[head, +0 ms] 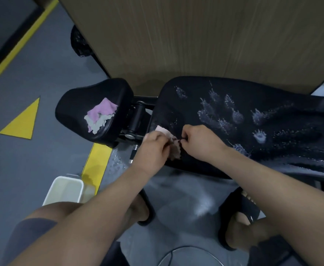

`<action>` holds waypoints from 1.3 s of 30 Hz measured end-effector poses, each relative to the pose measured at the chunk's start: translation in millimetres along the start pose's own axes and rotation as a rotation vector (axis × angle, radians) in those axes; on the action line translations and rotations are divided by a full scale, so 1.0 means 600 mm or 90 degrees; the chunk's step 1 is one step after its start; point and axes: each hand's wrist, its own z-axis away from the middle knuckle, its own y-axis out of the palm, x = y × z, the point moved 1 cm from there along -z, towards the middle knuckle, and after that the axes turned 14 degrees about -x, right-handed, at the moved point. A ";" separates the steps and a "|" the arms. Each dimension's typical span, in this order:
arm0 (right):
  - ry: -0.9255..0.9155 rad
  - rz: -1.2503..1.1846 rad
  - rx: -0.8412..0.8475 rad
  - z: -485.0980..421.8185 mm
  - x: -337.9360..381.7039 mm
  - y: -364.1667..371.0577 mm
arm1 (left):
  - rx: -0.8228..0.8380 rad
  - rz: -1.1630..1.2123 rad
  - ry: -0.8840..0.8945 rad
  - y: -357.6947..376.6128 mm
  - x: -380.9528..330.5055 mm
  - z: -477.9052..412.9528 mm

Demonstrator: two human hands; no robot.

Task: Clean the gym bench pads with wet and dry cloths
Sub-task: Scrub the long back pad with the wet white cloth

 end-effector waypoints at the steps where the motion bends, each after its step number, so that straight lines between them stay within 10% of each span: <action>1: 0.002 0.005 0.001 0.000 -0.005 -0.003 | 0.000 -0.016 -0.004 0.004 -0.004 -0.008; 39: -0.089 0.191 0.143 0.002 -0.050 -0.020 | 0.139 -0.134 -0.073 0.032 0.003 -0.054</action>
